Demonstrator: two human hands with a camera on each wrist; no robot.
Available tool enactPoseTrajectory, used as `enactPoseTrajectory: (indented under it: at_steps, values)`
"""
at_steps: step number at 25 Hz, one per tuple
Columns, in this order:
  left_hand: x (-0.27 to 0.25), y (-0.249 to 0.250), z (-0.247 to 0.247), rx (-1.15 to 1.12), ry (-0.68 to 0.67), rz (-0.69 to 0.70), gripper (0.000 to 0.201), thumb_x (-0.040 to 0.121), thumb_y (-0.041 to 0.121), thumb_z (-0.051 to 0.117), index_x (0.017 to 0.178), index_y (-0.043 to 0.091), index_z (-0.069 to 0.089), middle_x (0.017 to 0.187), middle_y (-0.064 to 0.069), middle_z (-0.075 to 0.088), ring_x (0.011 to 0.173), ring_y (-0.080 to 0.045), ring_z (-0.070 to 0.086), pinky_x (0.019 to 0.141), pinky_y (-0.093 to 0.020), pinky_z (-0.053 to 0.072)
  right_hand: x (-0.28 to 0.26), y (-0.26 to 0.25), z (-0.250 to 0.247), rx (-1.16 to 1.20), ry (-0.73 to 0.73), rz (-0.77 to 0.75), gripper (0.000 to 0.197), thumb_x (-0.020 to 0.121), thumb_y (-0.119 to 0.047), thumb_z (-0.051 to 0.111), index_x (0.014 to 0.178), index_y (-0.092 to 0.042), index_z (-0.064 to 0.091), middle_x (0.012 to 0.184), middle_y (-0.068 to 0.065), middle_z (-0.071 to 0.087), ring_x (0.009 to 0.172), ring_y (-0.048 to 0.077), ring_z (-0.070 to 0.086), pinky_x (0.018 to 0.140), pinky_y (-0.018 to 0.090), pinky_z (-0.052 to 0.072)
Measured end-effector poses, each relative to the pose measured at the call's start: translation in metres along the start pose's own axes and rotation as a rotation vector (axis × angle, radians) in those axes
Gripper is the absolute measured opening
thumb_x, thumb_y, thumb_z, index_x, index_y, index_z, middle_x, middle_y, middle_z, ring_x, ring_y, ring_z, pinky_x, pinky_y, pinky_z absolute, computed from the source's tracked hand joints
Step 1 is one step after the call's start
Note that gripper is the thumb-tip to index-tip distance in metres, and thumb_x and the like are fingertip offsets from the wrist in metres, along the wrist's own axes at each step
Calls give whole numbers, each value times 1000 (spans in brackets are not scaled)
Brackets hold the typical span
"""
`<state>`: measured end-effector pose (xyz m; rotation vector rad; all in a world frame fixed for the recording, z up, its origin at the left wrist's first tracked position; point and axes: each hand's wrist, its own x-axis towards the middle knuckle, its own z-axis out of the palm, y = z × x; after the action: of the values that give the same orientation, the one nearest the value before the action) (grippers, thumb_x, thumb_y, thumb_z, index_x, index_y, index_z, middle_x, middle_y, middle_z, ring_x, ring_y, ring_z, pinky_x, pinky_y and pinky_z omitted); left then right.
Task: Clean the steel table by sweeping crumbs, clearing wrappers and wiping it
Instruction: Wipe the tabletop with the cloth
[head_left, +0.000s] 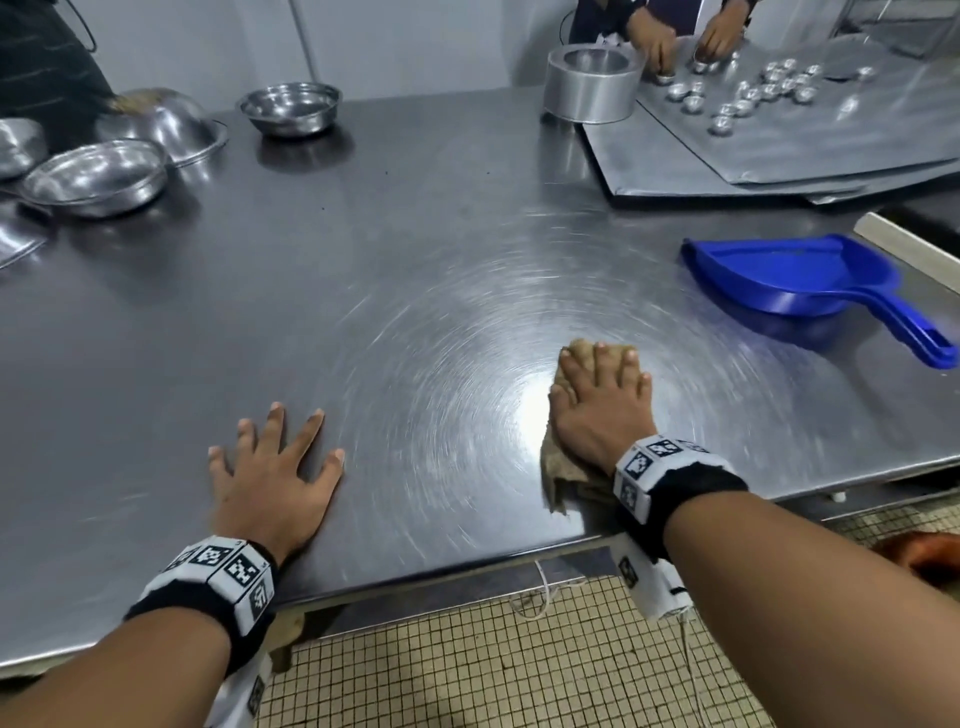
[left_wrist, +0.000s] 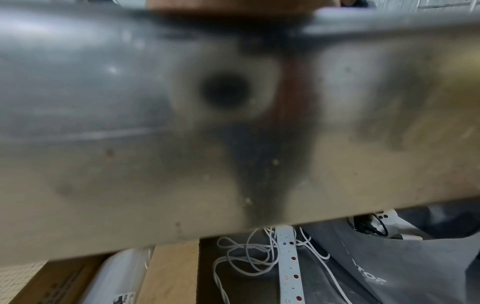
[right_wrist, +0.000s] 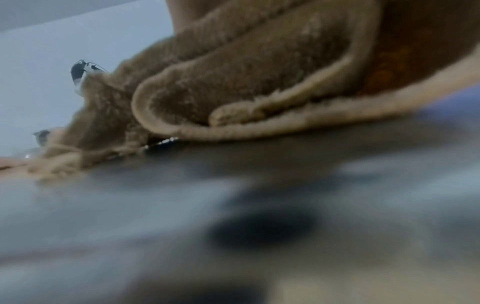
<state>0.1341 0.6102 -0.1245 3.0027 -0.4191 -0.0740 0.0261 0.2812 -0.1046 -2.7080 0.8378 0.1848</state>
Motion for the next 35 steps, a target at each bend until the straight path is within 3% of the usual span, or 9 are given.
enactPoseTrajectory:
  at_steps: [6,12,18,22,26,31,35]
  values:
    - [1,2,-1,26,-30,7,60,93,64,32,149,43,26,163,-1,15,148,-32,9,117,-56,3,-35,-54,16,-58,-54,-259,61,98,-52,17,153,-36,-1,160,4,-18,143,32,-26,118,50,-12]
    - [-10,30,-10,-14,-89,39,61,95,61,30,151,38,26,164,-4,10,149,-36,7,118,-56,2,-72,-35,22,-97,-65,-413,58,98,-52,17,153,-39,0,159,-3,-20,144,23,-27,119,45,-11]
    - [-39,162,3,-103,-139,303,60,96,63,19,152,42,15,164,3,-5,150,-28,-9,119,-53,-9,-75,34,8,-49,1,-337,58,97,-52,22,151,-45,4,160,-10,-16,144,17,-26,119,41,-10]
    - [-44,217,13,-77,-140,301,59,97,60,16,153,42,10,162,4,-11,150,-28,-13,118,-53,-11,-51,107,-17,-37,22,-224,57,99,-51,24,150,-47,0,160,-12,-16,145,15,-23,119,40,-9]
    - [-39,228,19,-99,-117,259,60,96,60,15,153,42,10,163,5,-8,150,-25,-11,119,-51,-10,-14,159,-39,-13,47,-136,55,99,-50,26,150,-46,6,162,-8,-8,148,19,-14,117,40,-8]
    - [-38,232,21,-82,-85,226,66,89,63,9,152,44,15,163,7,-1,151,-22,-7,120,-48,-9,31,154,-44,-29,54,-42,57,98,-49,21,153,-39,6,162,-3,-8,148,28,-12,119,47,-7]
    - [-38,234,22,-82,-79,212,67,87,64,9,151,46,16,163,9,0,151,-20,-6,121,-47,-8,34,115,-38,-39,-9,-131,60,97,-49,16,153,-35,-1,161,3,-17,145,33,-21,118,49,-11]
